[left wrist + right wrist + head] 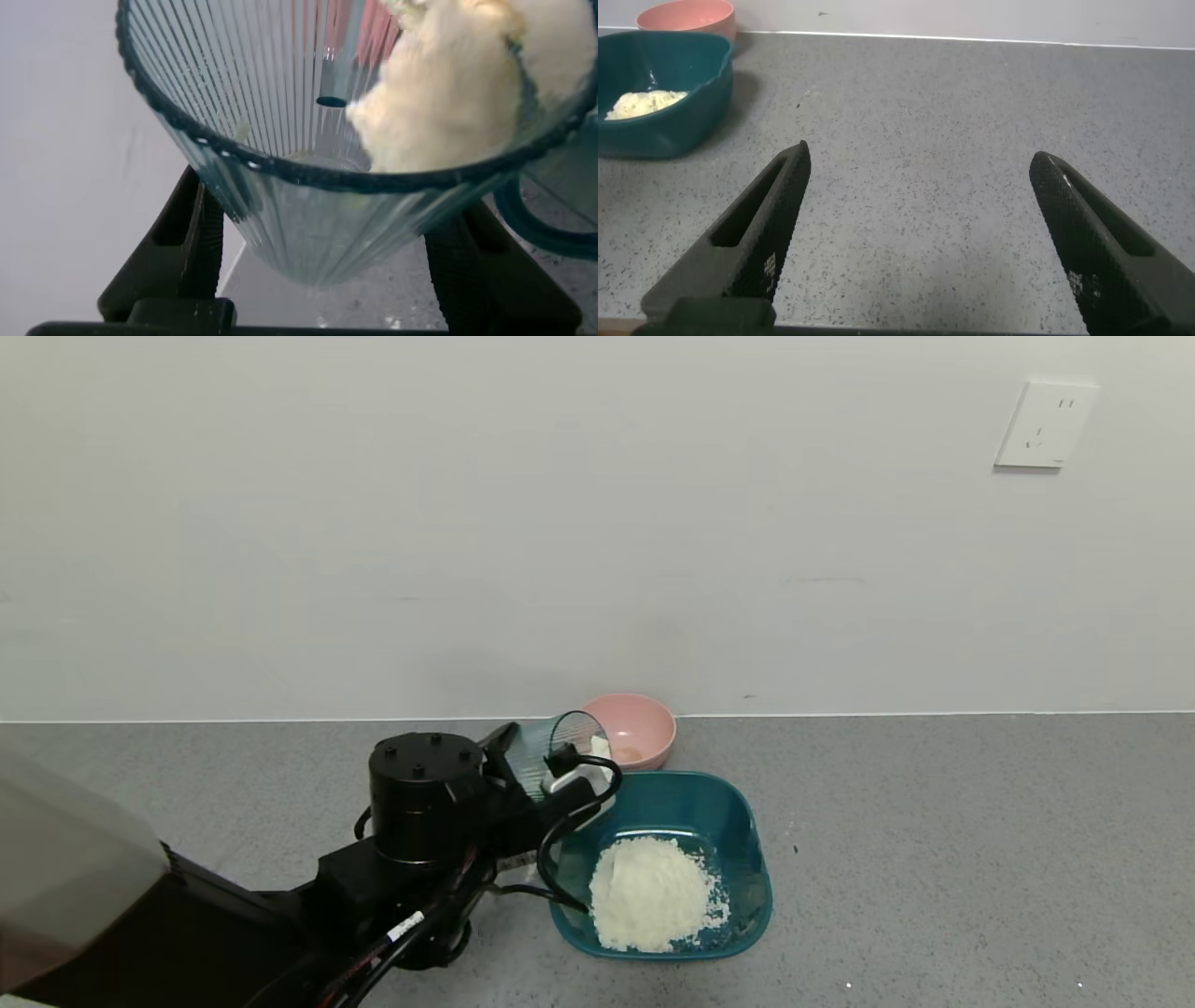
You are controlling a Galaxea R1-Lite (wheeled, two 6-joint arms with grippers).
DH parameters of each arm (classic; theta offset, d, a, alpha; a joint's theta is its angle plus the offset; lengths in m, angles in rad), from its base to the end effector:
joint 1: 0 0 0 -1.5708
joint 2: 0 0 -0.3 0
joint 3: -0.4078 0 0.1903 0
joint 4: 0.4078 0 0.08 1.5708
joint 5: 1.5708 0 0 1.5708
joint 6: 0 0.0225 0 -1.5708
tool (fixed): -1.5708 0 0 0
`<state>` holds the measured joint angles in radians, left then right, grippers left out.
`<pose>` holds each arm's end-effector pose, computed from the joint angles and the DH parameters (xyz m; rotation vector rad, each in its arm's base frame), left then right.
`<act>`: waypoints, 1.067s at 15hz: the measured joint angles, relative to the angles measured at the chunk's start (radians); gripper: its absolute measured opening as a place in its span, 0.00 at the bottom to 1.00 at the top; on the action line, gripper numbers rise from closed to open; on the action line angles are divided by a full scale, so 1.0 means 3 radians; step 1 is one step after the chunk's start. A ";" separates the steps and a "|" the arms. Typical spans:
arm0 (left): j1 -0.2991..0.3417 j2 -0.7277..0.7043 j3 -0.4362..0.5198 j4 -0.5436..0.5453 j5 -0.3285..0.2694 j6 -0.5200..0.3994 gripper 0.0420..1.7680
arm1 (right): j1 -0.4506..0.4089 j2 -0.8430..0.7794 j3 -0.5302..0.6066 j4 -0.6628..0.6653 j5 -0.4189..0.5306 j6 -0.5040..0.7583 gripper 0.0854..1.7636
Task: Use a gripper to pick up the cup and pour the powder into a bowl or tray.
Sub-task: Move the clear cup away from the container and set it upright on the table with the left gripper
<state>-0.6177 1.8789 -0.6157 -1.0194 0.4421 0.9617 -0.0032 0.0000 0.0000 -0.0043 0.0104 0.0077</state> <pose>0.2609 -0.1735 0.1180 1.0788 0.1112 -0.2649 -0.0228 0.0003 0.0759 0.0077 -0.0043 0.0072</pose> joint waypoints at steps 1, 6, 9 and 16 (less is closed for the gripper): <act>0.0056 -0.0035 0.0024 -0.0005 -0.0157 -0.0204 0.70 | 0.0000 0.0000 0.0000 0.0000 0.0000 0.0000 0.97; 0.0486 -0.0162 0.0056 -0.0051 -0.0948 -0.1216 0.70 | 0.0000 0.0000 0.0000 0.0000 -0.0001 -0.0001 0.97; 0.0736 -0.0197 0.0061 -0.0053 -0.1341 -0.1849 0.70 | 0.0000 0.0000 0.0000 0.0000 0.0000 -0.0001 0.97; 0.1045 -0.0257 0.0074 -0.0055 -0.1897 -0.2759 0.70 | 0.0000 0.0000 0.0000 0.0001 -0.0001 0.0000 0.97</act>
<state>-0.3040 1.8017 -0.5936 -1.0357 -0.1270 0.1340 -0.0032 0.0000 0.0000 -0.0038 0.0100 0.0077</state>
